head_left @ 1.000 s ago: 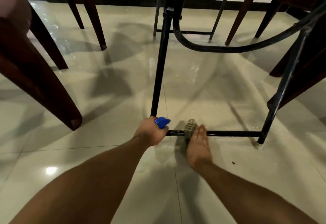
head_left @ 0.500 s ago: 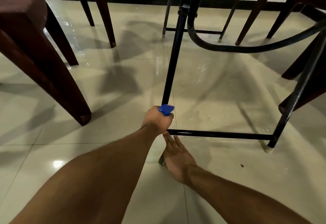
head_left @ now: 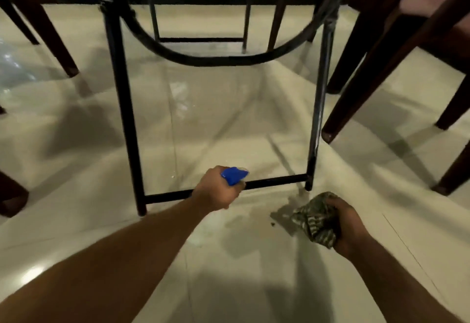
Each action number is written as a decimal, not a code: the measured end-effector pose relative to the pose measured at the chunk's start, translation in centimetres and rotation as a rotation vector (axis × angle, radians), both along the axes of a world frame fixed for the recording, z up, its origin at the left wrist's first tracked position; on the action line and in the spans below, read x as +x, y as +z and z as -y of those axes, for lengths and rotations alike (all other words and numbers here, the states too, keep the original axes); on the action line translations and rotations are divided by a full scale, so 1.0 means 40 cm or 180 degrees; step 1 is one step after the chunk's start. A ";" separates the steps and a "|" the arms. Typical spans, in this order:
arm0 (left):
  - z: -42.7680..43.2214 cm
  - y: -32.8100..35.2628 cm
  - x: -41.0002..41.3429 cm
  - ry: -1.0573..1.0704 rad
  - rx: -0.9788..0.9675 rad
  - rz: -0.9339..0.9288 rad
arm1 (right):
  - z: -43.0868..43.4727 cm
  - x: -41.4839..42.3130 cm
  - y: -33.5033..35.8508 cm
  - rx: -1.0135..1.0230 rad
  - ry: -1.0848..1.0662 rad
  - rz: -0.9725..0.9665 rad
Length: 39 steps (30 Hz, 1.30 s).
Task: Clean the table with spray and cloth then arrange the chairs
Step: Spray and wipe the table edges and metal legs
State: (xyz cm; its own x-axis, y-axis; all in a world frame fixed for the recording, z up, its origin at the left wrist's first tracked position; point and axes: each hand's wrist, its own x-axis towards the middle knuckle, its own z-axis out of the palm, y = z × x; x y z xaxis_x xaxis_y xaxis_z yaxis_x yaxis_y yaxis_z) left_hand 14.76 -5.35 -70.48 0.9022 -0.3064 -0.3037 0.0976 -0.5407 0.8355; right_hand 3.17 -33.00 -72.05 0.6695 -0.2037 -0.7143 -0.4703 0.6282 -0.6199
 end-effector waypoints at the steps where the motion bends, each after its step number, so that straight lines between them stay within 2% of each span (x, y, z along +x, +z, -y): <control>1: 0.038 -0.005 -0.011 -0.0002 0.0042 -0.0003 | 0.012 0.012 -0.010 -0.0088 -0.0267 0.0121; 5: 0.213 -0.017 -0.023 0.0224 -0.0154 -0.0177 | 0.041 0.104 -0.024 -0.0495 -0.0980 0.0804; 6: 0.247 -0.014 -0.026 0.0219 -0.0218 -0.0195 | 0.036 0.134 -0.039 -0.0816 -0.0996 0.0978; 8: 0.310 -0.007 -0.032 0.0132 -0.0300 -0.0132 | 0.020 0.188 -0.078 -0.2180 -0.0658 0.1128; 10: 0.338 0.000 -0.026 0.0133 -0.0338 -0.0026 | 0.002 0.206 -0.131 -0.3742 0.0092 0.0990; 12: 0.351 0.001 -0.008 0.0174 -0.0373 0.0018 | 0.015 0.192 -0.157 -0.4220 0.0599 0.0736; 15: 0.361 -0.002 0.011 0.0207 -0.0310 0.0109 | 0.080 0.181 -0.150 -0.4357 0.1402 0.0038; 16: 0.365 -0.005 0.014 0.0212 -0.0277 0.0153 | 0.094 0.190 -0.137 -0.4416 0.1390 0.0080; 19: 0.373 -0.012 0.012 0.0281 -0.0299 0.0340 | 0.069 0.232 -0.087 -0.4551 0.0676 0.0782; 20: 0.372 -0.014 0.005 0.0268 -0.0300 0.0434 | 0.052 0.242 -0.084 -0.4561 0.0553 0.0806; 21: 0.368 -0.013 -0.001 0.0238 -0.0276 0.0516 | 0.039 0.245 -0.100 -0.4551 0.0532 0.0612; 24: 0.344 -0.004 -0.012 0.0166 -0.0268 0.0671 | 0.049 0.217 -0.140 -0.4358 0.1075 -0.0364; 26: 0.339 0.004 -0.006 0.0115 -0.0216 0.0770 | 0.082 0.222 -0.110 -0.4538 0.1428 -0.0509; 27: 0.342 0.009 -0.001 0.0086 -0.0183 0.0800 | 0.096 0.227 -0.090 -0.4705 0.1361 -0.0410; 30: 0.348 0.024 0.014 0.0126 -0.0130 0.0890 | 0.081 0.245 -0.006 -0.5039 0.0779 0.0392; 32: 0.352 0.044 0.020 0.0160 -0.0128 0.0982 | 0.046 0.257 0.043 -0.4640 0.0327 0.1008; 34: 0.354 0.059 0.031 0.0271 -0.0182 0.1088 | 0.001 0.290 0.075 -0.4214 -0.0007 0.1340; 36: 0.357 0.070 0.043 0.0423 -0.0303 0.1182 | -0.029 0.324 0.069 -0.3312 -0.0106 0.1577; 37: 0.355 0.076 0.045 0.0475 -0.0342 0.1232 | -0.041 0.331 0.048 -0.2762 -0.0066 0.1489; 39: 0.352 0.085 0.041 0.0453 -0.0367 0.1258 | -0.037 0.320 -0.023 -0.2667 0.0104 0.0741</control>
State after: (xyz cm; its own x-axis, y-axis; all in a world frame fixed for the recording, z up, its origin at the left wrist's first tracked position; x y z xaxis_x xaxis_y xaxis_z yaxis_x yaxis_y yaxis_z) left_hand 16.41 -19.42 -67.09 0.9779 -0.1822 0.1025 -0.1751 -0.4459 0.8778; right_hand 15.96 -31.51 -72.96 0.7946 -0.5792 -0.1818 -0.2838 -0.0897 -0.9547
